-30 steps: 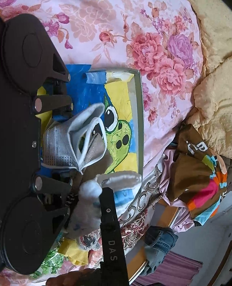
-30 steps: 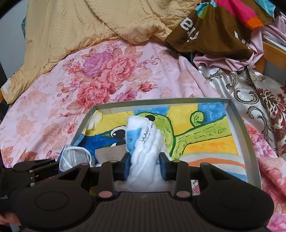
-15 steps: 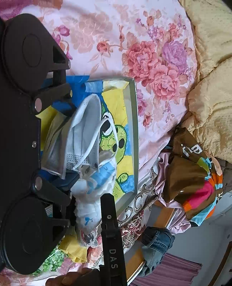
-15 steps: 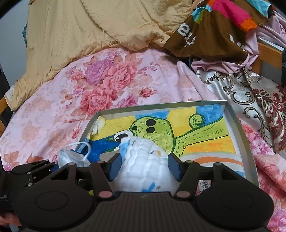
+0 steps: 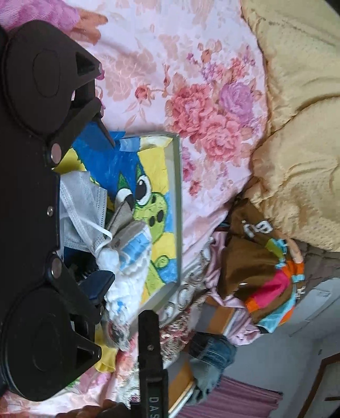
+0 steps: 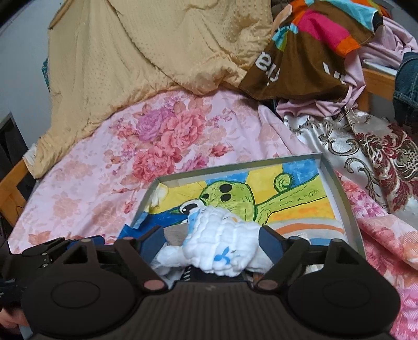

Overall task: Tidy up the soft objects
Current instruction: 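Open the right tool to drop the white sock while the left tool releases the grey mask into the tray, then raise both open tools away from the tray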

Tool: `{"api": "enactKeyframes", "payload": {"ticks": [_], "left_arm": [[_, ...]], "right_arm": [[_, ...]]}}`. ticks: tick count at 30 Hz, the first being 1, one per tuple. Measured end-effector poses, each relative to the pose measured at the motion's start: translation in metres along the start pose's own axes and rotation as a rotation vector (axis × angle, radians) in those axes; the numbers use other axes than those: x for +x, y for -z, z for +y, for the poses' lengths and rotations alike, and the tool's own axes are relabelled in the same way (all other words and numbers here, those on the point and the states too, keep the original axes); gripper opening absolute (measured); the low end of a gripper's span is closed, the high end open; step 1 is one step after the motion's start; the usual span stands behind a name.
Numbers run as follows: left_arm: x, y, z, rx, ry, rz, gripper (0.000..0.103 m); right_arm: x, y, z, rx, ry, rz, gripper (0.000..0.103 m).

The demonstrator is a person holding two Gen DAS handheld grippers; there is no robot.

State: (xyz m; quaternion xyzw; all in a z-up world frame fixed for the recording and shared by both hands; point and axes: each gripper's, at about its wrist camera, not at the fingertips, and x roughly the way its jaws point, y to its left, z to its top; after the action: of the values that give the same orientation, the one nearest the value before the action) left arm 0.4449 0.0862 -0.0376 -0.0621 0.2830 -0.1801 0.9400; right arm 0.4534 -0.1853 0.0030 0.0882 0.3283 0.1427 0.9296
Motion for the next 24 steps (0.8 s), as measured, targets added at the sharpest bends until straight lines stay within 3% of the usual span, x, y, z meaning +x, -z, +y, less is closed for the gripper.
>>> {"api": "enactKeyframes", "payload": {"ticks": [9, 17, 24], "left_arm": [[-0.060, 0.008, -0.016, -0.006, -0.044, -0.147, 0.102], [-0.110, 0.034, -0.022, -0.020, -0.075, -0.213, 0.102], [-0.135, 0.071, -0.033, -0.025, -0.053, -0.241, 0.102]], "right_arm": [[-0.061, 0.013, 0.006, 0.002, -0.049, -0.163, 0.103], [-0.114, 0.042, 0.011, -0.044, -0.005, -0.283, 0.103], [-0.141, 0.088, 0.017, -0.104, 0.065, -0.295, 0.103]]}}
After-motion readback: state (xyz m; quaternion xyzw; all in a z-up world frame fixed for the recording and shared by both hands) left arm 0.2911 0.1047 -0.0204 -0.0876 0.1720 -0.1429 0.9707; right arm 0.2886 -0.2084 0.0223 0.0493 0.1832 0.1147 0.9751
